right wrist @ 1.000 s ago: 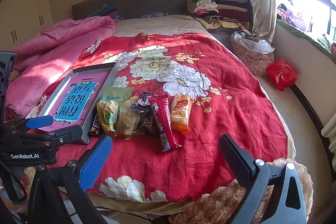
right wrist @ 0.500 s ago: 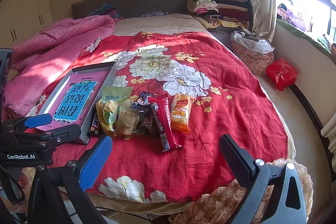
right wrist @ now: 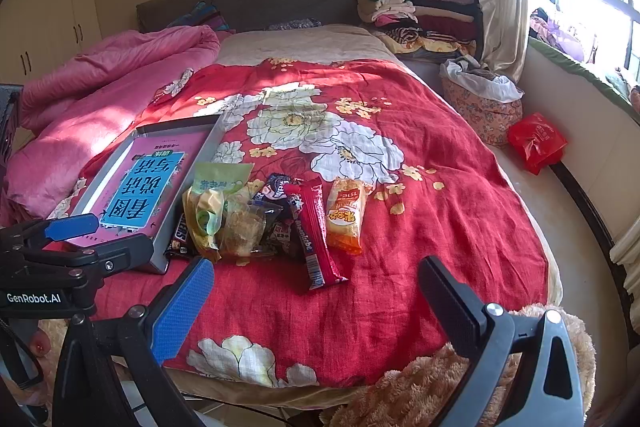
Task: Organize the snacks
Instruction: 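Move both tools toward the snack pile on the bedspread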
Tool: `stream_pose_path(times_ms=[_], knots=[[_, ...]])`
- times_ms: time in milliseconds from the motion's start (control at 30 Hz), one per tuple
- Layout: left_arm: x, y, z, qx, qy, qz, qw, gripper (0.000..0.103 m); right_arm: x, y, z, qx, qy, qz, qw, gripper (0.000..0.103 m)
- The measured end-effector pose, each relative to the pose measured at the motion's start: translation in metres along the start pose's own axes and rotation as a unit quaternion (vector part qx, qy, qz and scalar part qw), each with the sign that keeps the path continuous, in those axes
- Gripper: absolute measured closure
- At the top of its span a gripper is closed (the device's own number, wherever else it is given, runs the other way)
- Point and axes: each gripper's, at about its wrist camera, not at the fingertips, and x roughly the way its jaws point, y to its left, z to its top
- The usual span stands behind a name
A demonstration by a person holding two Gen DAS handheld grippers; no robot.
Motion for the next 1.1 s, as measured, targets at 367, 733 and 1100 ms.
stream_pose_path(times_ms=[367, 733, 1100], knots=[[0.000, 0.001, -0.001, 0.002, 0.003, -0.006, 1.0000, 0.001, 0.002, -0.001, -0.002, 0.001, 0.000, 0.001, 1.000, 0.000], [0.006, 0.004, 0.000, 0.000, 0.013, -0.008, 0.9999, 0.001, 0.003, -0.002, -0.002, 0.002, 0.001, 0.003, 1.000, 0.000], [0.019, 0.016, 0.010, -0.022, 0.028, -0.021, 0.9991, 0.001, 0.015, 0.004, 0.001, -0.006, 0.016, 0.005, 1.000, 0.000]])
